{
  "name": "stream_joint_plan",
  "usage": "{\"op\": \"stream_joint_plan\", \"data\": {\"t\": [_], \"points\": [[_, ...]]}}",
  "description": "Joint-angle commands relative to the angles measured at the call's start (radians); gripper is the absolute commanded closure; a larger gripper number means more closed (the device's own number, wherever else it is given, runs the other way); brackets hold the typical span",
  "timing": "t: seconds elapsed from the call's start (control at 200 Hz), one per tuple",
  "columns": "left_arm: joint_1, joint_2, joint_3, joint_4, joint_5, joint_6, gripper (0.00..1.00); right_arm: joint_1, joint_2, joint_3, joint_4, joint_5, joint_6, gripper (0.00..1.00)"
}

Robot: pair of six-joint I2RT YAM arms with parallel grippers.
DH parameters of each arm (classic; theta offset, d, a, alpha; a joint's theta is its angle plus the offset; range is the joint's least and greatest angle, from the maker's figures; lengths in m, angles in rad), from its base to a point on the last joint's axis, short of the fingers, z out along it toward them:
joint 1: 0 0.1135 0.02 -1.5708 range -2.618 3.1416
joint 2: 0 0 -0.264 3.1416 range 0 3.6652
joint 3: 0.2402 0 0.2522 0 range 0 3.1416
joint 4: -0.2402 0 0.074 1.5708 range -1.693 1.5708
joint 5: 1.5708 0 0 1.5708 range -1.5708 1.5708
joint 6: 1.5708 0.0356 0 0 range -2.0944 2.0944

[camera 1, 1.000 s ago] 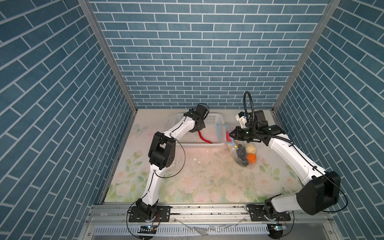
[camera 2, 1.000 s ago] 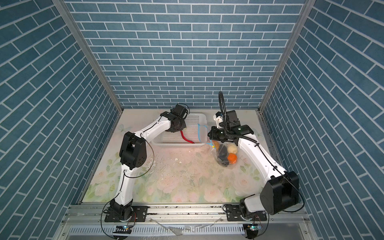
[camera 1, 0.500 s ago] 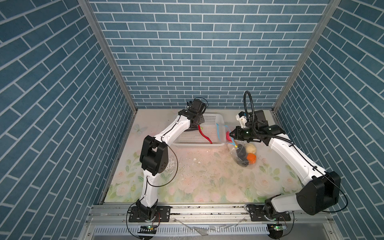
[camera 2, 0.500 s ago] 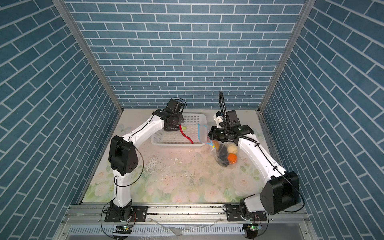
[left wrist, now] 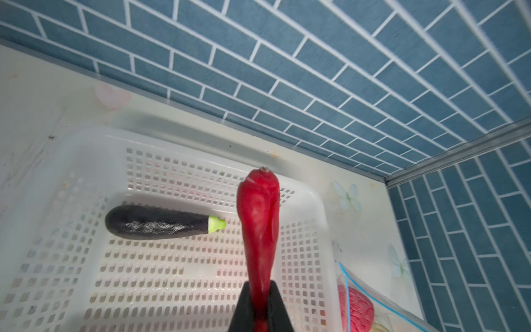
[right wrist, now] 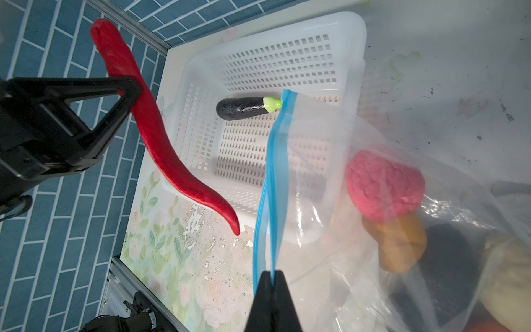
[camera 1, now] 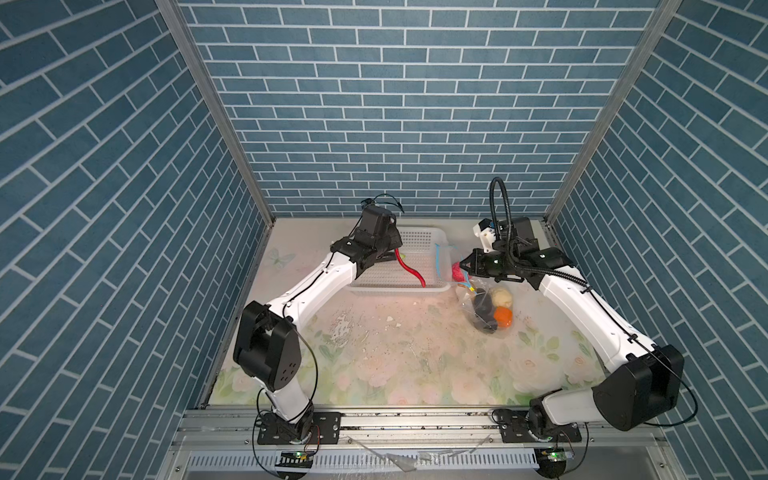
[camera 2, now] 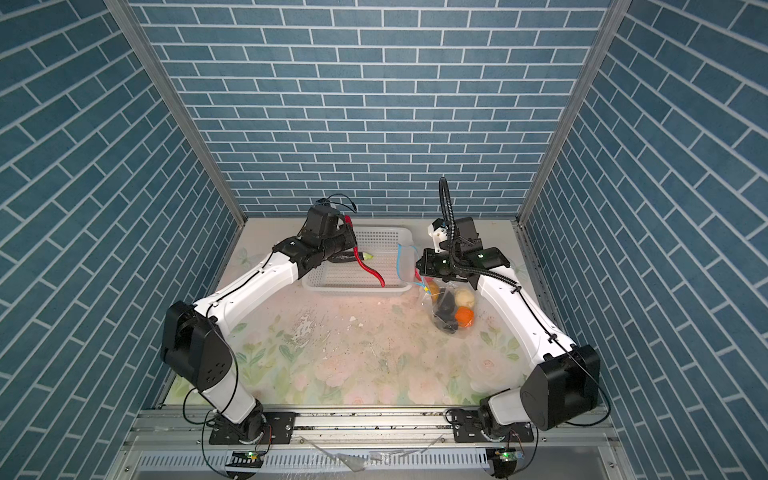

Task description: Place the food in the zip-top bag and seal the zipper

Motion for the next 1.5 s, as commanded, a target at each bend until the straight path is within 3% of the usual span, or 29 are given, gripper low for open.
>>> {"op": "stream_joint_plan", "data": {"t": [0.0, 0.215, 0.725, 1.495], "points": [[-0.007, -0.052, -0.052, 0.13, 0.047, 0.017, 1.0, -0.004, -0.023, 0.063, -0.031, 0.018, -0.021, 1.0], [-0.051, -0.126, -0.137, 0.273, 0.026, 0.016, 1.0, -0.004, -0.028, 0.078, -0.022, 0.011, -0.003, 1.0], [-0.137, -0.151, -0.254, 0.679, -0.036, 0.083, 1.0, -0.004, -0.049, 0.087, -0.042, 0.011, -0.003, 1.0], [-0.249, -0.084, -0.334, 0.958, -0.034, 0.168, 1.0, -0.003, -0.08, 0.127, -0.056, 0.012, -0.004, 1.0]]}}
